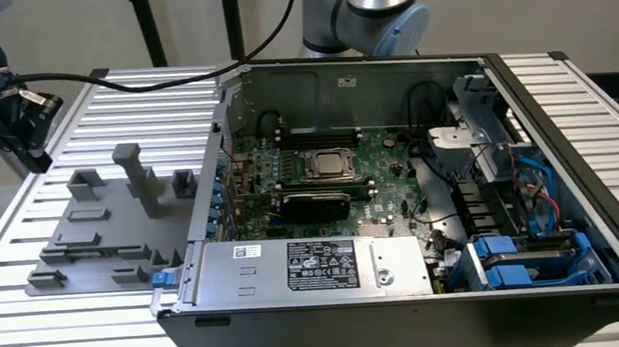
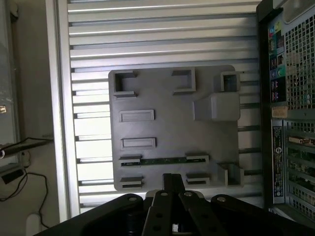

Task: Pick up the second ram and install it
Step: 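Pick up the second ram and move it above second insertion slot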

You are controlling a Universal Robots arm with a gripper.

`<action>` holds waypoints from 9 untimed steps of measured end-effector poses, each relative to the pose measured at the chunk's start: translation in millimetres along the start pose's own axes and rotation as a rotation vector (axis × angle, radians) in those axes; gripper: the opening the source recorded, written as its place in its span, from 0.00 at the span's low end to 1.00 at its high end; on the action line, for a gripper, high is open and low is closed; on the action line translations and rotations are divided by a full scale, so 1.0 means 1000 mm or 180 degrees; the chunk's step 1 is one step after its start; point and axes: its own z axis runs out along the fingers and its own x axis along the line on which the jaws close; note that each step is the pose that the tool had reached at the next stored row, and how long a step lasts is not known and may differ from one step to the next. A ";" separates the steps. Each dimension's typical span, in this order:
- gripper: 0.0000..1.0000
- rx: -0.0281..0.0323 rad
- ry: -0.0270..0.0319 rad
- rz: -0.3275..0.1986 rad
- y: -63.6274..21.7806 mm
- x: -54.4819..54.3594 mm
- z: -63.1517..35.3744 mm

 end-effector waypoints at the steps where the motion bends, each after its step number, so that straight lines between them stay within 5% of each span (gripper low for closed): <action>1: 0.11 0.0000 0.0000 0.0000 0.0000 0.000 0.0000; 4: 0.11 -0.0001 0.0001 -0.0027 0.0000 0.000 0.0000; 9: 0.11 -0.0006 0.0014 -0.0296 0.0000 0.000 0.0009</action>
